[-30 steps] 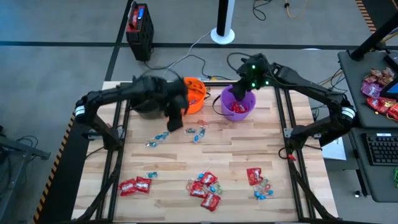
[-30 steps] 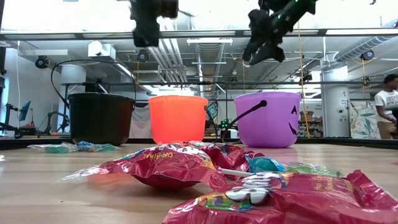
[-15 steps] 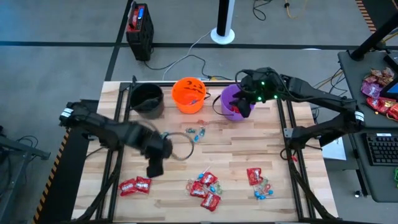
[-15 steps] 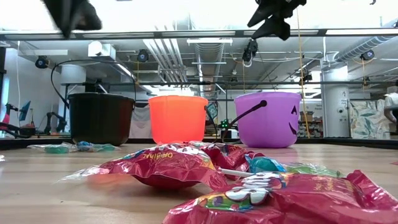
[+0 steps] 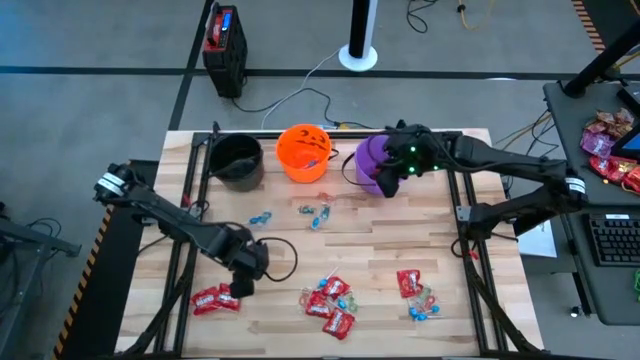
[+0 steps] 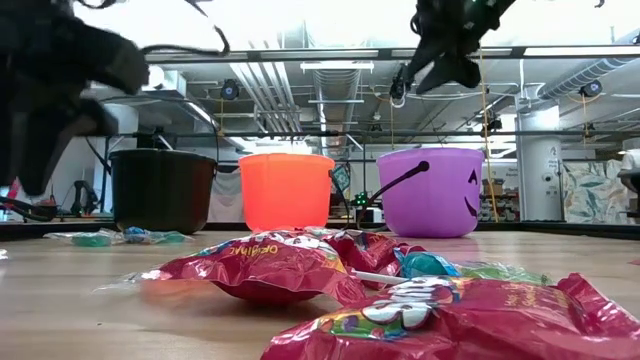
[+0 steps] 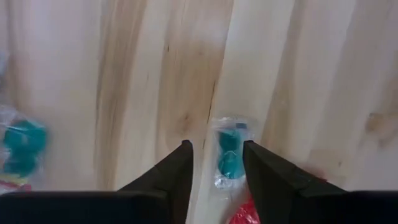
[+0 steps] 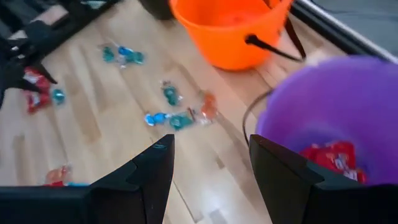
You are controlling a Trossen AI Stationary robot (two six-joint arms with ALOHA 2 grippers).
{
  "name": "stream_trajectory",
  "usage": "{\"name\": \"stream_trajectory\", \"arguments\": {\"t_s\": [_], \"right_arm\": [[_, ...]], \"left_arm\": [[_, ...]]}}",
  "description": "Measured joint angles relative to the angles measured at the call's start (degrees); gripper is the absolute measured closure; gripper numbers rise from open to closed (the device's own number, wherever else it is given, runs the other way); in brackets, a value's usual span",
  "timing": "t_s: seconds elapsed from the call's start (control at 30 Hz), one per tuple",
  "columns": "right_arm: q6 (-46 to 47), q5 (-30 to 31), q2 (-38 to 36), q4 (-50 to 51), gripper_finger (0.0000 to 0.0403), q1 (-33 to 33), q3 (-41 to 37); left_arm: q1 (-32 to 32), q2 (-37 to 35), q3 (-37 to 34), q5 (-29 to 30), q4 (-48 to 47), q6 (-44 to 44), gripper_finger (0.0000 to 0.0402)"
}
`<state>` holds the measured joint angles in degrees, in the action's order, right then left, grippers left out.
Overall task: Sort candy by brand, put in halloween buckets
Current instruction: Put the blue gummy into the black bucket
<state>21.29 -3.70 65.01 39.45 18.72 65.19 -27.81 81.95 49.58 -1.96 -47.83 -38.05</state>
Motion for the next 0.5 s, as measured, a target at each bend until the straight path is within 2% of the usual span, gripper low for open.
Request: {"name": "stream_trajectory", "arguments": {"t_s": [0.2,0.5], "right_arm": [[4.6,0.8,0.0,-0.7,0.0202,0.0,-4.0],[8.1,2.3,0.0,-1.2,0.0202,-0.1,-6.3]], "left_arm": [[-1.7,-0.2,-5.4,0.0,7.5,-0.3,0.0245],[-4.7,0.4,-7.6,0.0,10.7,-0.6,0.0242]]}}
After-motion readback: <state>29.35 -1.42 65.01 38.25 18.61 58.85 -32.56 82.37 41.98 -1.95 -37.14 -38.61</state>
